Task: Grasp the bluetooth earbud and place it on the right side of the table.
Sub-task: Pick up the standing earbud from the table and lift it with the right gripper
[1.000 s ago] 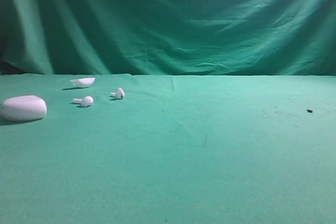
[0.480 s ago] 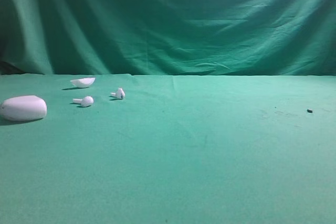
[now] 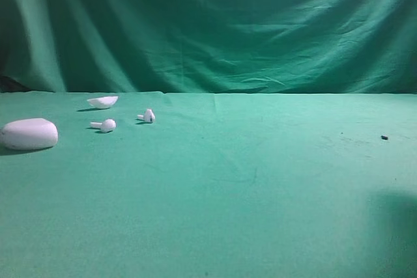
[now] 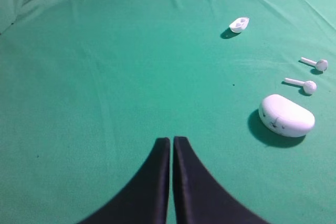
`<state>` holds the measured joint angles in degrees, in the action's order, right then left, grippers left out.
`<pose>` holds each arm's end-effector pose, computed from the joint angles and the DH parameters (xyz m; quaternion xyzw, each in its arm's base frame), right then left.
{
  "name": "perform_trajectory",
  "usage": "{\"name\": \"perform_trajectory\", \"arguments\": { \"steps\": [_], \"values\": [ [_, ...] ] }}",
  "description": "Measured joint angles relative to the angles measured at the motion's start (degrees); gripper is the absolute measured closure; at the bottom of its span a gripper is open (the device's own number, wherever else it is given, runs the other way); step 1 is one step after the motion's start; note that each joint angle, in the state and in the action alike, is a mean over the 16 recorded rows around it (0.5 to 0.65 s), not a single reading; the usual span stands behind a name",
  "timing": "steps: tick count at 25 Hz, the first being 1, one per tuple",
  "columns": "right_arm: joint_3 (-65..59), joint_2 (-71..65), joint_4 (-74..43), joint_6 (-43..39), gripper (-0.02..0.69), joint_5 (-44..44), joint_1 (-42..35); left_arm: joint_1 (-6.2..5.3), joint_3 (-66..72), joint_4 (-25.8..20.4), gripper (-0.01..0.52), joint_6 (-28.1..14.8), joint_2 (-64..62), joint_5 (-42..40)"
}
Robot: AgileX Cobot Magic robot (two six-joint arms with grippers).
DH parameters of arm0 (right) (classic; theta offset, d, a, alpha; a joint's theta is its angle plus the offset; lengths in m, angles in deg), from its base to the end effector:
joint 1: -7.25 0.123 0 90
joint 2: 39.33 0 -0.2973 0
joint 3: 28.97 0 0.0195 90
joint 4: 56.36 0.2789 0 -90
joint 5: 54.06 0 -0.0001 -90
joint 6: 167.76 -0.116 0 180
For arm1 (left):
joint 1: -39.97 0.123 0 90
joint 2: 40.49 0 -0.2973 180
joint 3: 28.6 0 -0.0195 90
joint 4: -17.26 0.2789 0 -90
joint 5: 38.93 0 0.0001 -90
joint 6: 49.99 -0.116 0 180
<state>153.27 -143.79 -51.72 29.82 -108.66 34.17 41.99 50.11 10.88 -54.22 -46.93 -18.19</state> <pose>0.3501 0.1864 0.2645 -0.3555 0.9121 0.0533 0.1971 0.0925 -0.0013 0.1678 -0.0143 0.7972 -0.0142 0.6033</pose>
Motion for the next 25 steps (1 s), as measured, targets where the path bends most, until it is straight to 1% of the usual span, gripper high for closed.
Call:
{"name": "perform_trajectory", "arguments": {
  "steps": [4, 8, 12, 16, 21, 25],
  "values": [
    [11.5, -9.9, -2.3, 0.6, 0.661, -3.9, 4.8, 0.00, 0.0, 0.0, 0.514, 0.0, 0.0, 0.0],
    [22.0, -18.9, -4.2, 0.3, 0.624, -7.2, 8.3, 0.00, 0.0, 0.0, 0.514, 0.0, 0.0, 0.0],
    [30.8, -26.6, -4.9, -0.4, 0.546, -9.7, 10.5, 0.00, 0.0, 0.0, 0.514, 0.0, 0.0, 0.0],
    [37.2, -32.3, -4.7, -1.2, 0.452, -11.0, 11.5, 0.00, 0.0, 0.0, 0.514, 0.0, 0.0, 0.0],
    [41.6, -36.7, -4.2, -2.1, 0.335, -10.3, 12.1, 0.00, 0.0, 0.0, 0.514, 0.0, 0.0, 0.0],
    [43.0, -38.5, -3.7, -2.4, 0.282, -9.1, 12.2, 0.00, 0.0, 0.0, 0.514, 0.0, 0.0, 0.0]
  ]
}}
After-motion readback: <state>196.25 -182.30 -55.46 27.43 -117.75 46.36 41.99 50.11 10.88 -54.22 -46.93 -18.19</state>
